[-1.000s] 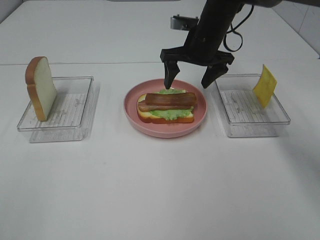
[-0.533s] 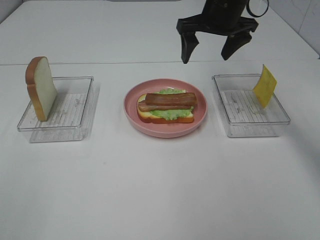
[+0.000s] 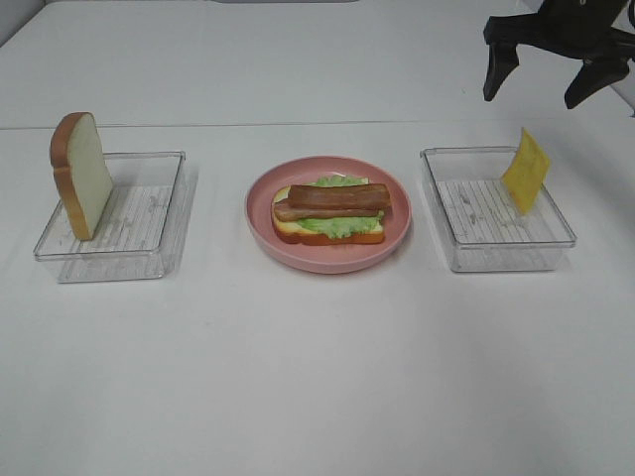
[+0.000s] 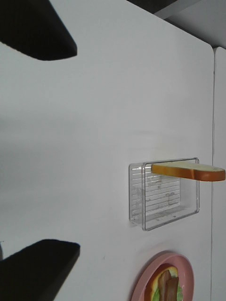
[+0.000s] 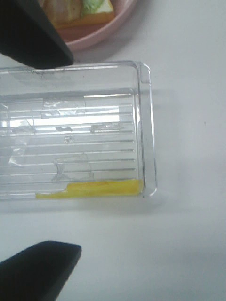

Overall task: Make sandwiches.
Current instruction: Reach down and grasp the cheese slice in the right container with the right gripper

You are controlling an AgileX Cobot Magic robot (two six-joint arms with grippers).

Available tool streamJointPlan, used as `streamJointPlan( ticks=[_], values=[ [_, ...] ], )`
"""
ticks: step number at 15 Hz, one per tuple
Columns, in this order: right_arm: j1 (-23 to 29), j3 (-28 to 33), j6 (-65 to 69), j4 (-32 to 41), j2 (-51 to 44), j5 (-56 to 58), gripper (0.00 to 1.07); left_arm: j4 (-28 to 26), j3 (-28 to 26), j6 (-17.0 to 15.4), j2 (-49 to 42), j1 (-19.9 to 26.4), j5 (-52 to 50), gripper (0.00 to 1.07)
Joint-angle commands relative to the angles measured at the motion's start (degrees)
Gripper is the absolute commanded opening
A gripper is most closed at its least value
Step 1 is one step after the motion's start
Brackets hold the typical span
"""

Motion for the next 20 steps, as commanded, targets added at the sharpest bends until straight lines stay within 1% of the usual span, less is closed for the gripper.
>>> streamJointPlan(
  ticks=[1, 6, 9, 10, 11, 15, 16, 17, 18, 19, 20],
  values=[
    [-2.29, -0.23, -2.06, 1.38, 2.46, -0.57, 0.96, -0.11, 0.00, -0.29, -1.09, -0.23, -0.57, 0.95],
    [-3.09, -0.23, -2.06, 1.43, 8.25, -1.38, 0.96, -0.11, 0.00, -0.29, -1.09, -0.23, -0.57, 0.95],
    [-3.09, -0.23, -2.06, 1.38, 8.48, -1.66, 0.91, -0.11, 0.00, -0.29, -1.09, -0.23, -0.57, 0.95],
    [-3.09, -0.23, -2.06, 1.32, 8.65, -2.06, 0.84, -0.11, 0.00, -0.29, -1.09, -0.23, -0.57, 0.95],
    [-3.09, -0.23, -2.06, 1.15, 9.51, -1.78, 0.72, -0.11, 0.00, -0.29, -1.09, -0.23, -0.57, 0.95],
    [-3.09, -0.23, -2.06, 0.52, 9.45, 0.00, 0.54, -0.11, 0.00, -0.29, -1.09, -0.23, -0.57, 0.95],
    [-3.09, -0.23, -2.06, 0.52, 9.45, 0.46, 0.44, -0.11, 0.00, -0.29, -1.09, -0.23, -0.57, 0.95],
    [-3.09, -0.23, -2.06, 0.40, 9.45, 0.63, 0.38, -0.11, 0.00, -0.29, -1.09, -0.23, -0.57, 0.95],
    [-3.09, -0.23, -2.06, -0.74, 9.45, 1.26, 0.16, -0.11, 0.00, -0.29, -1.09, -0.23, -0.57, 0.95],
    [-3.09, -0.23, -2.06, -0.97, 9.45, 1.78, 0.00, -0.11, 0.00, -0.29, -1.09, -0.23, -0.57, 0.95],
    [-3.09, -0.23, -2.06, -1.26, 9.45, 2.18, 0.00, -0.11, 0.00, -0.29, -1.09, -0.23, -0.57, 0.95]
  ],
)
